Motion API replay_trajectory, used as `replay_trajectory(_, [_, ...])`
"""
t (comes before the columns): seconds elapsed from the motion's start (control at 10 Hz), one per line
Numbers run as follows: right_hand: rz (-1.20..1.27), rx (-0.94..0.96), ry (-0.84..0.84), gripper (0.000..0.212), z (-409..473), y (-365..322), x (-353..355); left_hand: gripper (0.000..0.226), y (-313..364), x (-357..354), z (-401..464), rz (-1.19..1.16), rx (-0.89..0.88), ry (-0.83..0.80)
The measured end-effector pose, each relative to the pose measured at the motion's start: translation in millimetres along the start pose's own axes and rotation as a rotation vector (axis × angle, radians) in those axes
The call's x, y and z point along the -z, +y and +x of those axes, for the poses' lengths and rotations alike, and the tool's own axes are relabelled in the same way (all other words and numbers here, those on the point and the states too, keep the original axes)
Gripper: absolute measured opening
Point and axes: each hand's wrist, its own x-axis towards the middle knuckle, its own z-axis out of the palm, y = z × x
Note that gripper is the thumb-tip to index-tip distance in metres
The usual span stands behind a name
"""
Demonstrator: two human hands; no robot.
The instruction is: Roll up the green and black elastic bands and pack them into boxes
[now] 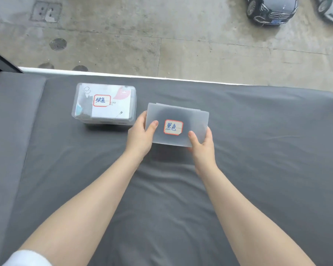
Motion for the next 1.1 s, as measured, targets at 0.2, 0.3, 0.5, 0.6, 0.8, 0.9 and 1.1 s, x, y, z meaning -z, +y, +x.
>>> replay_trajectory(0.2, [-0.076, -0.021, -0.041, 0.045, 44.0, -33.7, -35.3, 0.042, 12.9, 29.3, 50.9, 0.478, -0.101, 0.01])
replay_trajectory(0.3, [-0.069, -0.062, -0.031, 0.045, 48.4, -31.3, -45.8, 0.062, -7.0, 42.4, 48.6, 0.668, -0.198, -0.036])
replay_trajectory(0.5, [0.137, -0.064, 0.05, 0.04, 40.9, -23.6, -66.4, 0.076, -49.3, 81.4, 50.0, 1.034, -0.324, -0.068])
replay_trajectory(0.6, [0.165, -0.036, 0.051, 0.042, 45.2, -25.6, -75.6, 0.066, -55.0, 88.9, 59.3, 1.066, -0.334, -0.014])
replay_trajectory(0.8, [0.054, -0.016, 0.111, 0.043, 60.2, -26.6, -87.2, 0.079, -56.9, 96.9, 70.9, 1.057, -0.364, -0.016])
replay_trajectory(0.9, [-0.216, -0.006, 0.166, 0.059, 52.3, -26.4, -75.2, 0.063, -53.7, 102.2, 60.3, 1.065, -0.416, -0.058])
replay_trajectory(1.1, [-0.643, 0.317, 0.068, 0.066, -17.6, -52.5, -50.1, 0.065, -26.0, 117.2, 0.2, 1.046, -0.495, -0.111])
